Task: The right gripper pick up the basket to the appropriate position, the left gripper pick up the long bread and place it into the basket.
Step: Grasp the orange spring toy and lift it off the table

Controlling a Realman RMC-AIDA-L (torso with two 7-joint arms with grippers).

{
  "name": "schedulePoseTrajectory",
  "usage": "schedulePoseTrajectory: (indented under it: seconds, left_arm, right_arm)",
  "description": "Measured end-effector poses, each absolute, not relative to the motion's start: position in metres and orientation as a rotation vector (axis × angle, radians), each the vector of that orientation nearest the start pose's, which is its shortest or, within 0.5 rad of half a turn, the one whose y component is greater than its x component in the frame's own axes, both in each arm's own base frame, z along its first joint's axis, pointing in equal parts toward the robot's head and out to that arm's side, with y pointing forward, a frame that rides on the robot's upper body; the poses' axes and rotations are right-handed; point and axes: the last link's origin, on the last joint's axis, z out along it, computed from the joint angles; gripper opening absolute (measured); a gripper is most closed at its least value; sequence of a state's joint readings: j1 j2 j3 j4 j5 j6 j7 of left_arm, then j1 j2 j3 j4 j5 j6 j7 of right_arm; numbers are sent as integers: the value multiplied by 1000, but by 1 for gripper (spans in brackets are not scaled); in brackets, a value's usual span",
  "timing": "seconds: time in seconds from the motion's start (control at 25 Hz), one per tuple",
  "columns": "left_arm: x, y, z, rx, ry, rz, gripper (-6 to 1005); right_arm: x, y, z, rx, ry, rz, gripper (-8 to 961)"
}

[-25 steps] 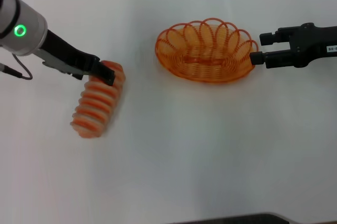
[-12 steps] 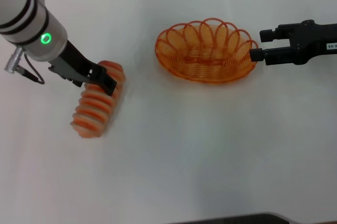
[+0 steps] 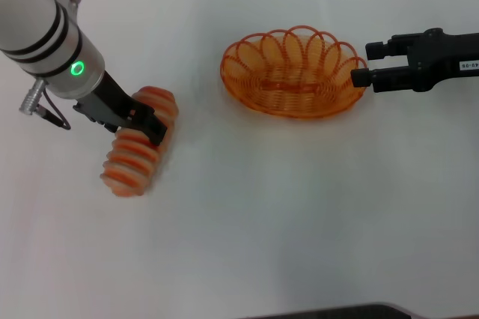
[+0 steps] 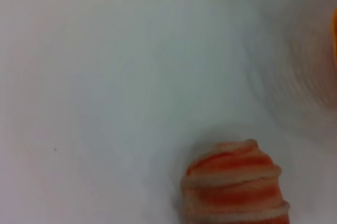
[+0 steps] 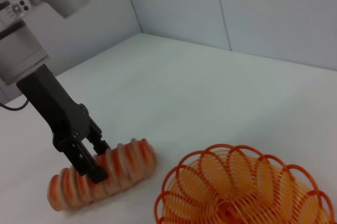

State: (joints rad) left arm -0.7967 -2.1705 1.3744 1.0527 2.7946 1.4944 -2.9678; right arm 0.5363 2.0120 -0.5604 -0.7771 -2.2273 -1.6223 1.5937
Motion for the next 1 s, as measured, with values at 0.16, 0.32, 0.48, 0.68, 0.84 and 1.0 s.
schedulePoseTrajectory:
  seconds: [0.16, 0.32, 0.48, 0.68, 0.84, 1.0]
  left_arm:
    - [-175, 368, -53, -2294, -1345, 636, 758]
    - [-174, 367, -54, -2299, -1340, 644, 756]
    - [-173, 364, -57, -2318, -1306, 677, 754]
    - [-167, 365, -57, -2330, -1259, 679, 622]
    - [-165, 366, -54, -2329, -1253, 667, 521]
    - [-165, 367, -53, -2330, -1249, 668, 503]
  right_arm:
    - [290, 334, 48, -2691, 840, 458, 739]
    - [290, 334, 48, -2688, 841, 462, 739]
    - [290, 334, 47, -2687, 846, 466, 739]
    - [290, 334, 47, -2686, 847, 466, 739]
    - [291, 334, 47, -2684, 849, 466, 739]
    - [291, 333, 47, -2684, 851, 467, 738]
